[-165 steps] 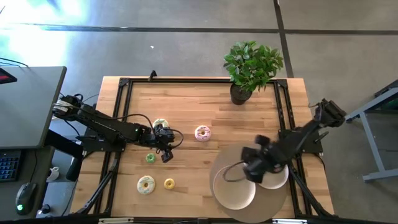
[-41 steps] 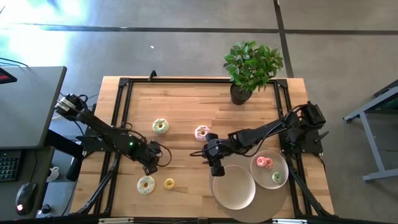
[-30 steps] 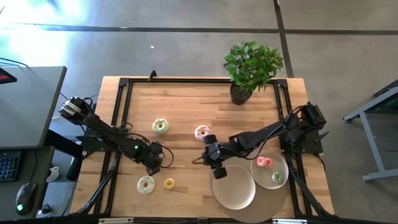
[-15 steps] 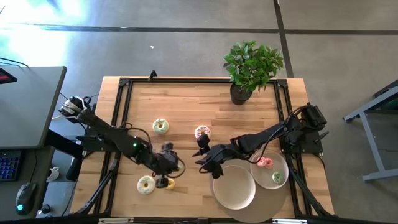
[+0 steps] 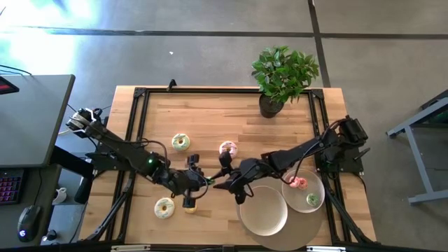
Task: Pick & Place donuts
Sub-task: Put the small green donut into the right white plate
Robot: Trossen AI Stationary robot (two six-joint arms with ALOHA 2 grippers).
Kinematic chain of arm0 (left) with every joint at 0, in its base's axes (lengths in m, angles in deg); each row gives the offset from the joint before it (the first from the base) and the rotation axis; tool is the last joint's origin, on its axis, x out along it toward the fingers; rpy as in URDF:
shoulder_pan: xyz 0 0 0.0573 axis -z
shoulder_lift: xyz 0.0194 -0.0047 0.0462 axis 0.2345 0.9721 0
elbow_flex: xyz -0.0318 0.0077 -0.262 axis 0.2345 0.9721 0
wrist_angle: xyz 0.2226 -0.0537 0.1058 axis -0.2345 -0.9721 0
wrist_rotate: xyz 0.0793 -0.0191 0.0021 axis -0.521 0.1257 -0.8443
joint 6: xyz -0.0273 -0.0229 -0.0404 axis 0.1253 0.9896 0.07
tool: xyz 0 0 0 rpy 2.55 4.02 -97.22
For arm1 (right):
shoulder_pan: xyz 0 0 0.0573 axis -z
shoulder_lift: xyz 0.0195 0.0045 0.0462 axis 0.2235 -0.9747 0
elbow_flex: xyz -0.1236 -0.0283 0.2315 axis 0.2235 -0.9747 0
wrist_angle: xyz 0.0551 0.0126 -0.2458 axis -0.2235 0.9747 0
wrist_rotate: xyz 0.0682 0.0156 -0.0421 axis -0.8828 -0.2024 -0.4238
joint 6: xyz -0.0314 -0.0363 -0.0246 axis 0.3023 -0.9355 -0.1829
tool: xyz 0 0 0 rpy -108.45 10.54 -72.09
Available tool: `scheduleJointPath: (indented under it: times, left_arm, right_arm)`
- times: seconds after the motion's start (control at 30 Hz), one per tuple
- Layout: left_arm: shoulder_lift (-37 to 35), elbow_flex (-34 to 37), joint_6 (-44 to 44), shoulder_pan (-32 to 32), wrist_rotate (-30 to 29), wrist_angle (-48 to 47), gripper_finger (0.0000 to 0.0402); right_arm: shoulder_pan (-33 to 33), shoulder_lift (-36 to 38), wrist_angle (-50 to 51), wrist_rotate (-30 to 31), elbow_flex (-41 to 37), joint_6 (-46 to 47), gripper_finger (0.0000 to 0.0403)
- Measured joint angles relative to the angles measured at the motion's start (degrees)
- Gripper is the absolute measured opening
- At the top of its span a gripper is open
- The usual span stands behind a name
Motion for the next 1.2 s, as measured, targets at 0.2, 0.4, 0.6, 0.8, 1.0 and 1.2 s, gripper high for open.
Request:
scheduleJointPath:
  times: [0.2,0.4,0.6,0.8,1.0,1.2]
  left_arm:
    - [0.00,0.00,-1.17,0.00,-1.99,0.25,0.0002]
    - [0.00,0.00,-1.17,0.01,-2.50,0.09,0.0001]
    - [0.00,0.00,-0.73,0.02,-3.30,-0.16,0.0019]
    - [0.33,0.00,-0.66,0.04,-5.08,-0.04,0.0099]
    - [0.83,0.00,0.98,-0.81,-5.98,-0.75,0.0177]
    - [0.70,-0.11,1.74,-0.83,-7.78,-1.31,0.0199]
  right_arm:
    - [0.44,0.00,-0.36,0.59,0.00,0.11,0.0130]
    - [0.37,0.00,-0.14,2.29,0.00,-0.04,0.0073]
    - [0.75,0.02,0.79,1.98,0.00,0.22,0.0017]
    - [0.90,0.12,1.37,3.02,0.00,1.89,0.0016]
    - [0.77,0.26,6.64,7.09,0.26,10.62,0.0013]
    - [-1.86,2.35,25.65,13.08,-0.25,18.94,0.0011]
